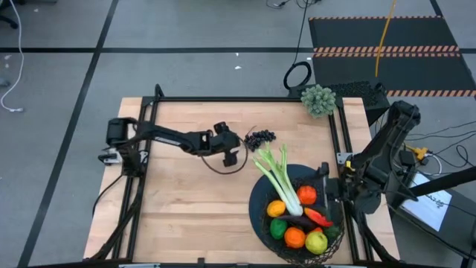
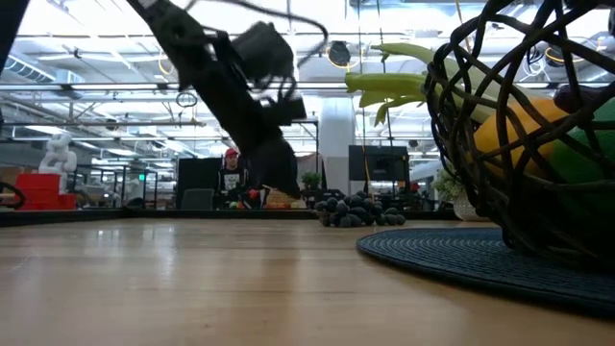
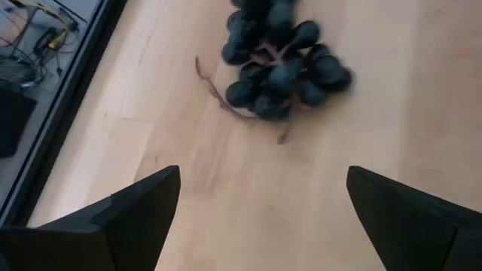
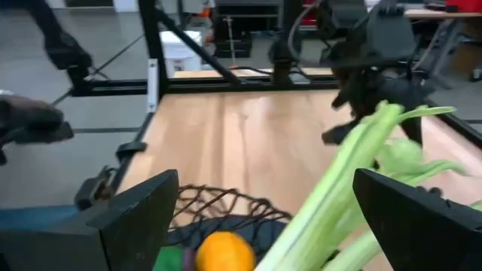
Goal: Build produce basket
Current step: Put the grapes into the wire basket
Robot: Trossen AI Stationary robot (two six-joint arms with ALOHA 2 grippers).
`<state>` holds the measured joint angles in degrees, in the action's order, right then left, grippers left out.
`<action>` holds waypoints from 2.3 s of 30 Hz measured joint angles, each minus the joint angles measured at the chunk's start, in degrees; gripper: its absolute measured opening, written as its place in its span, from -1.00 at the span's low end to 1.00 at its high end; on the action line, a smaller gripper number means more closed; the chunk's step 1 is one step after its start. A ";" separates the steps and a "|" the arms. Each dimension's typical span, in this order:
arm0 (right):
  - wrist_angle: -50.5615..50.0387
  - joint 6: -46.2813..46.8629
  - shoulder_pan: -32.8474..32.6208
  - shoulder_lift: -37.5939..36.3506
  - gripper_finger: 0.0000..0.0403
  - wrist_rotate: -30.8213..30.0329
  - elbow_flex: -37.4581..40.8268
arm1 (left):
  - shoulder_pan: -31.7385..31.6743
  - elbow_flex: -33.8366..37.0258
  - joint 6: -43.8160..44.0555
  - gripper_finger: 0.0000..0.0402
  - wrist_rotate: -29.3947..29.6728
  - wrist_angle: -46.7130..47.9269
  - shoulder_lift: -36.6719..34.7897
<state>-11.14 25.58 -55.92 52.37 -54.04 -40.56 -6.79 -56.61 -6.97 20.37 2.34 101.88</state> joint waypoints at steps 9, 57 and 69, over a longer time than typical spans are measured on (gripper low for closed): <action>-0.36 -4.34 4.58 -0.60 0.95 0.13 0.00 | -3.88 -0.99 -1.05 0.88 -4.02 -3.60 5.55; 7.02 -10.87 7.59 -0.60 0.95 1.79 1.68 | -4.01 -0.99 2.19 0.09 -11.29 -15.02 12.35; 7.50 -11.50 7.59 -0.58 0.95 1.84 1.68 | -3.90 -1.10 2.62 -0.16 -10.74 -16.04 13.58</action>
<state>-3.64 14.08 -48.34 51.79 -52.21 -38.87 -10.70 -57.71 -4.35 9.63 -13.70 115.46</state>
